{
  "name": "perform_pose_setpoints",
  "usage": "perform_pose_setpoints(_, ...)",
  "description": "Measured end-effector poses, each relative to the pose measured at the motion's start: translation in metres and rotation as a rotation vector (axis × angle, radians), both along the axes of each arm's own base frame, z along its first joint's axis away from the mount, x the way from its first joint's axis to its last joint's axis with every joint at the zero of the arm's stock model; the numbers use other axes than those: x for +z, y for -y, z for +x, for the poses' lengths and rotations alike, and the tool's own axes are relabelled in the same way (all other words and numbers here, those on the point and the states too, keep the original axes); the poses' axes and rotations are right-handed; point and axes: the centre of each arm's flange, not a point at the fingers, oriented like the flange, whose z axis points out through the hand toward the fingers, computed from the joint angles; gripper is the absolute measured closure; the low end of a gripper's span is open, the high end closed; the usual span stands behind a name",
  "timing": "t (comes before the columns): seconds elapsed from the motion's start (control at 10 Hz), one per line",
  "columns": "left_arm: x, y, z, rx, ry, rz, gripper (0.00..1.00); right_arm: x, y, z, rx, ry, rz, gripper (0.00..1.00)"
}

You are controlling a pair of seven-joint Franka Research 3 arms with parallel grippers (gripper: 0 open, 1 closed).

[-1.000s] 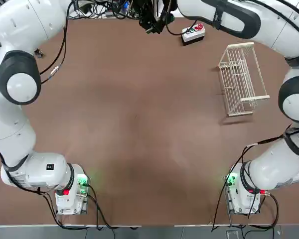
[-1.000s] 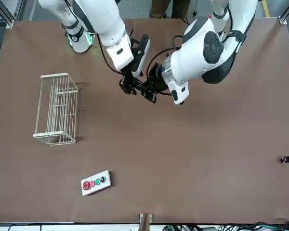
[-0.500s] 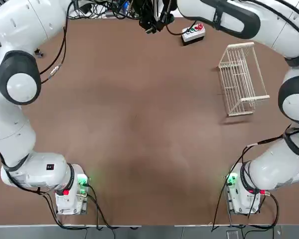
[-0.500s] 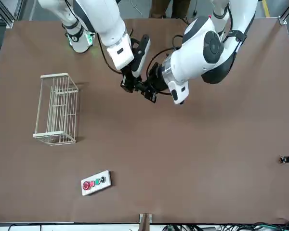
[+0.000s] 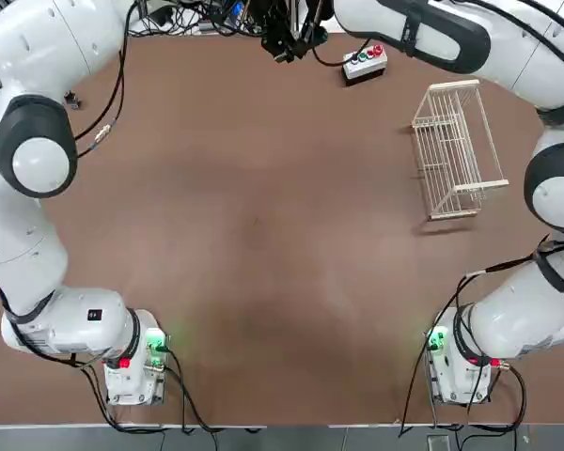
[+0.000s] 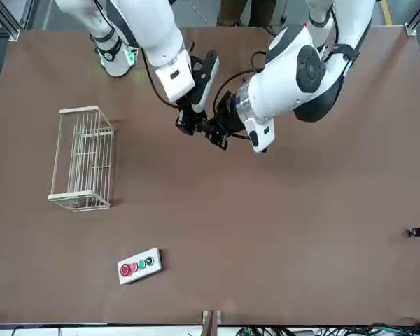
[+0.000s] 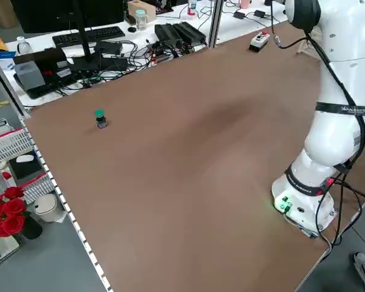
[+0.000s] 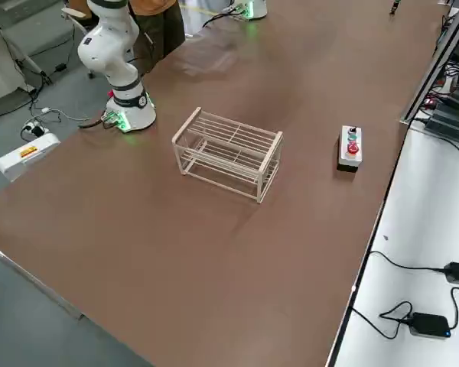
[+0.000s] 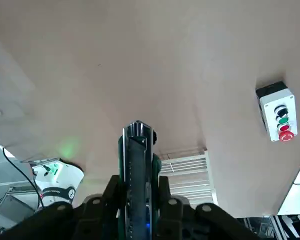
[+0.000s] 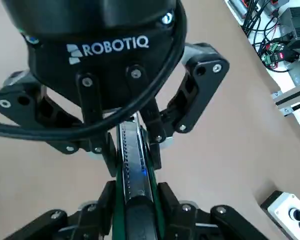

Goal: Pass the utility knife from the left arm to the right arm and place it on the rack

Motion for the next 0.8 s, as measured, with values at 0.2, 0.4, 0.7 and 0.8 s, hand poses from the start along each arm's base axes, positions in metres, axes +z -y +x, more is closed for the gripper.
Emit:
perform_pose_setpoints(0.2,0.004,-0.001,0.002,0.01,0.001,-0.007,0.52,-0.002,-0.001,0.0,-0.041,-0.018,0.004,0.6)
perform_pose_setpoints(0.4,0.013,-0.003,0.004,0.026,0.007,-0.016,0.26,-0.004,-0.001,0.0,-0.062,-0.03,0.006,0.6)
perform_pose_setpoints(0.7,0.014,-0.008,0.008,0.036,0.009,-0.017,0.0,-0.006,0.0,0.001,-0.127,-0.059,0.005,0.6)
perform_pose_setpoints(0.8,0.014,-0.023,0.019,0.063,0.011,-0.016,0.0,-0.008,0.007,0.003,-0.19,-0.091,-0.011,0.6)
